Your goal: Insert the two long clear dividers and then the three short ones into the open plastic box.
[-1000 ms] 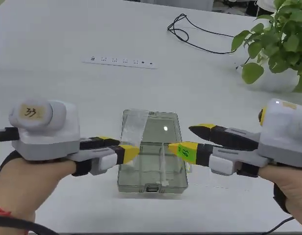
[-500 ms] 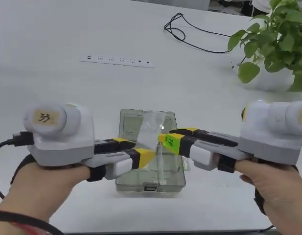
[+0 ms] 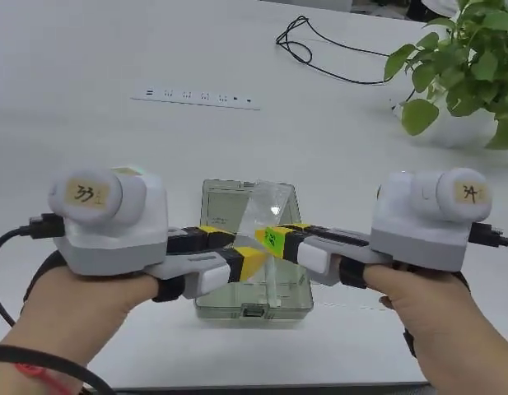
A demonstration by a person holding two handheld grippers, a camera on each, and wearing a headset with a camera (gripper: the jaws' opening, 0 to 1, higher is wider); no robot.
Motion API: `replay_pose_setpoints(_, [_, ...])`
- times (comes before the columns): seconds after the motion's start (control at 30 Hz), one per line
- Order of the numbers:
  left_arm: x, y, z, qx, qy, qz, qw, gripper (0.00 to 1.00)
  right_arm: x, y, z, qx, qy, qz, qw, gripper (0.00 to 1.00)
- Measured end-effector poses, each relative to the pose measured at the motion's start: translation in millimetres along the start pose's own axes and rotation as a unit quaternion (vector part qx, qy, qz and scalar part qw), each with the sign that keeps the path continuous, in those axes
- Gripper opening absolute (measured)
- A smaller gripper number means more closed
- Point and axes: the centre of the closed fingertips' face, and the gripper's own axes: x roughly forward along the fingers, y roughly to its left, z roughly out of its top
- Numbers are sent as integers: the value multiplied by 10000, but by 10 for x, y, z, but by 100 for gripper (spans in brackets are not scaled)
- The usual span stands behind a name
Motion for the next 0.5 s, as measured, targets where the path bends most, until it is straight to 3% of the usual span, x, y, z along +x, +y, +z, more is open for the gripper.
replay_pose_setpoints(0.1, [6, 1, 1, 22, -13, -1, 10000, 29, 7, -15, -3, 168, -30, -159, 9997, 7])
replay_pose_setpoints(0.17, [-5, 36, -14, 29, 22, 69, 10000, 25, 15, 19, 6, 179, -39, -114, 9998, 6])
replay_pose_setpoints(0.23, [3, 15, 15, -127, -70, 4, 9999, 31, 21, 15, 6, 175, -27, -145, 9997, 6])
replay_pose_setpoints(0.33, [7, -4, -15, 94, 48, 1, 9999, 34, 31, 14, 8, 221, 0, -137, 9997, 6])
replay_pose_setpoints(0.5, [-14, -10, -26, 172, 27, -95, 9998, 34, 26, 8, 34, 260, 32, -125, 9996, 7])
